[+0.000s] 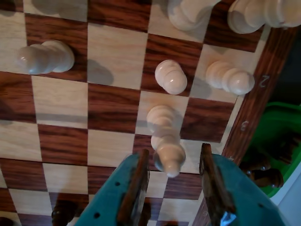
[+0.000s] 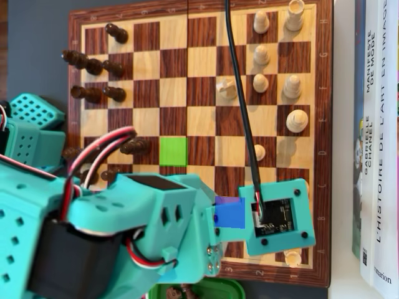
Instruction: Play chess
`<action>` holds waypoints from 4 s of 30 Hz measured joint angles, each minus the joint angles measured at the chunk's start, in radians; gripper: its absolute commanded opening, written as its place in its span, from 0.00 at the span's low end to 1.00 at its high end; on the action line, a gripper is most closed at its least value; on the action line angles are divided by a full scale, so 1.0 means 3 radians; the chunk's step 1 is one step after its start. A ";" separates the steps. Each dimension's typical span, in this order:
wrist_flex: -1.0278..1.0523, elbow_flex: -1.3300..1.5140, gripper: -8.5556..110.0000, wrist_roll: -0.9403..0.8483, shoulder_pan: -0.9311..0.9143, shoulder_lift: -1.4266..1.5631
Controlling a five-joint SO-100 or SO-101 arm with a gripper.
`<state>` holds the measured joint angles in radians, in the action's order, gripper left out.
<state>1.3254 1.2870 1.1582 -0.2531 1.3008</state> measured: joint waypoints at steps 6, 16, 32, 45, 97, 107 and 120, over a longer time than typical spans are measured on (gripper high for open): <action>0.0000 0.0000 0.21 0.0000 0.0000 -0.0015; 0.0000 -0.0169 0.21 0.0000 -0.0015 -0.0266; -0.0005 -0.0174 0.20 0.0000 -0.0031 -0.0266; -0.0005 -0.0174 0.10 0.0000 -0.0031 -0.0266; 0.0092 0.1723 0.10 0.0389 0.0680 0.1421; 0.0092 0.1846 0.10 0.0399 0.0793 0.1421; -0.0153 0.1984 0.10 0.0399 0.0798 0.1421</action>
<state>1.2793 1.8822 1.2778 -0.0138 1.7273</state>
